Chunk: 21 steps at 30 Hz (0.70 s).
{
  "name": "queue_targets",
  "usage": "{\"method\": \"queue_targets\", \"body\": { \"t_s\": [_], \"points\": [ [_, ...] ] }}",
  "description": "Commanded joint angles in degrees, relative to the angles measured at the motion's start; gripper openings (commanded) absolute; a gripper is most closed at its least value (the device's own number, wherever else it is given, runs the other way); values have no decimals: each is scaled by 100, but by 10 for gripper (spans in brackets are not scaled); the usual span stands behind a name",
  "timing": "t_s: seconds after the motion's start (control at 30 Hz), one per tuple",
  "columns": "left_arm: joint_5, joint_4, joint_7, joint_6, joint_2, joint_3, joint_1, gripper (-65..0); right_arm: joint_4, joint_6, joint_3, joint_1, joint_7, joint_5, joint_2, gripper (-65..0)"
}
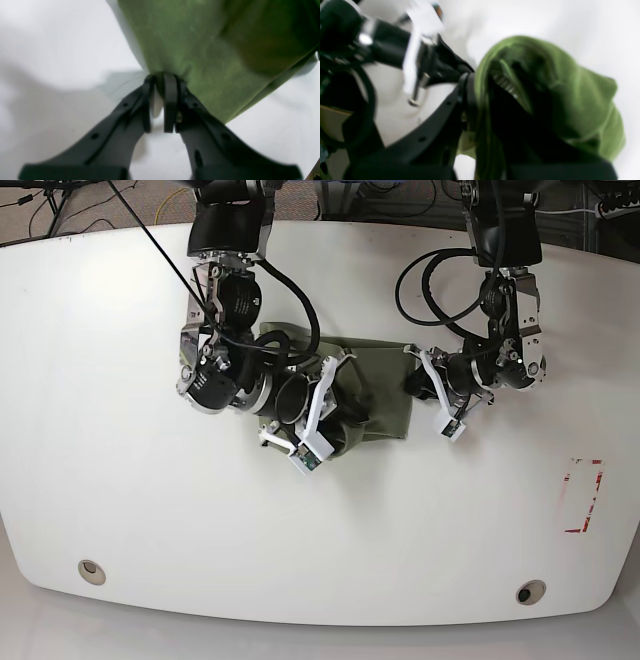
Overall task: Layout the t-shirt on the table in an organized manner, then fold the t-shirt properly
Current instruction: 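Fold the right gripper's end over onto the bundle and press down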
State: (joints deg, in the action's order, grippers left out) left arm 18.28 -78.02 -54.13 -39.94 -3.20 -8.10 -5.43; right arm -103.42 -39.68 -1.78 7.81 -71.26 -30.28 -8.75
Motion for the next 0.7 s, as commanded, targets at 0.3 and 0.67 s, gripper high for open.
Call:
{"method": "queue_targets", "body": {
  "t_s": [0.3, 0.67],
  "points": [
    [-101, -36, -104, -6, -18, 14, -59, -600, 491, -32, 15, 507, 212, -150, -25, -633],
    [-101, -36, -95, -6, -18, 14, -59, -600, 465, -32, 455, 568, 203, -150, -25, -236]
  ]
}}
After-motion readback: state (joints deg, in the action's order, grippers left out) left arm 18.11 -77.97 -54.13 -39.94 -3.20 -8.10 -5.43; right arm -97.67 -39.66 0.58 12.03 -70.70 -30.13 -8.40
